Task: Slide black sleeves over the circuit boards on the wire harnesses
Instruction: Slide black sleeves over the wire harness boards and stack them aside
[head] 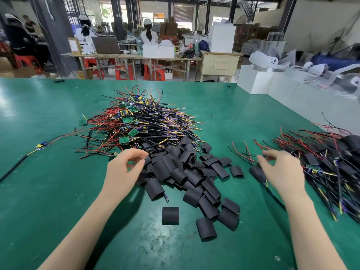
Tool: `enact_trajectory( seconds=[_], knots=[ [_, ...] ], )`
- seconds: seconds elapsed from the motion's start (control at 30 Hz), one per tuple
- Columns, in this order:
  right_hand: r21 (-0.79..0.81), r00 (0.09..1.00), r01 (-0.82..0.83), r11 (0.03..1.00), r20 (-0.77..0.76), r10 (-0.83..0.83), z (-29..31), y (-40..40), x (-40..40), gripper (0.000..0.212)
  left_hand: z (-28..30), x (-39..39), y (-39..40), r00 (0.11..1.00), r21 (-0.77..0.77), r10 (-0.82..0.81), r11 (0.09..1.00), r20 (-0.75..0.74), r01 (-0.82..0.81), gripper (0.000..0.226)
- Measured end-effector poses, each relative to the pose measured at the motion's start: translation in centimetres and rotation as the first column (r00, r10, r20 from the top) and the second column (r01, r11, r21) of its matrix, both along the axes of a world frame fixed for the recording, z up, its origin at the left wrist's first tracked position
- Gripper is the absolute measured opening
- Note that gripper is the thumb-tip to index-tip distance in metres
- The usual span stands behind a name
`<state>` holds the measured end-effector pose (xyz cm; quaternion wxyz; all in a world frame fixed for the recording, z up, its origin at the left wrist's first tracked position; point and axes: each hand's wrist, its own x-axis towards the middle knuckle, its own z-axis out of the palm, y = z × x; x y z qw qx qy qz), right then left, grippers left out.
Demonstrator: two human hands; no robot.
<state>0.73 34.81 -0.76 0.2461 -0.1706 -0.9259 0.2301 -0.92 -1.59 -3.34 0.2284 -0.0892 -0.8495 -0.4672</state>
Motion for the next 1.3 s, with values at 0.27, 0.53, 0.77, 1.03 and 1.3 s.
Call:
enact_trajectory(
  seconds=[0.27,0.53,0.77,1.03,1.3],
  knots=[
    [0.078,0.822,-0.551,0.831,0.225,0.524,-0.8,-6.9,0.6,0.036,-1.2,-1.5,-2.0,0.979,-0.283,0.203,0.938,-0.022,-0.201,0.032],
    [0.051,0.798,-0.576,0.816,0.252,0.547,-2.0,-8.1,0.5,0.032,-2.0,-3.3,-3.2,0.96,-0.371,0.251,0.909,0.126,-0.189,0.022],
    [-0.042,0.742,-0.632,0.774,0.255,0.619,-1.2,-7.4,0.7,0.037,-1.5,-4.6,-2.6,0.965,-0.549,0.257,0.814,0.047,-0.19,0.027],
    [-0.043,0.72,-0.658,0.751,0.257,0.645,-0.7,-7.7,0.7,0.03,-1.7,-5.7,-3.7,0.974,-0.554,0.228,0.811,0.005,-0.187,0.024],
    [-0.02,0.802,-0.59,0.807,0.103,0.588,-0.1,-8.1,0.9,0.031,-1.1,-5.3,-5.0,0.981,-0.465,0.193,0.87,0.013,-0.165,0.018]
  ],
)
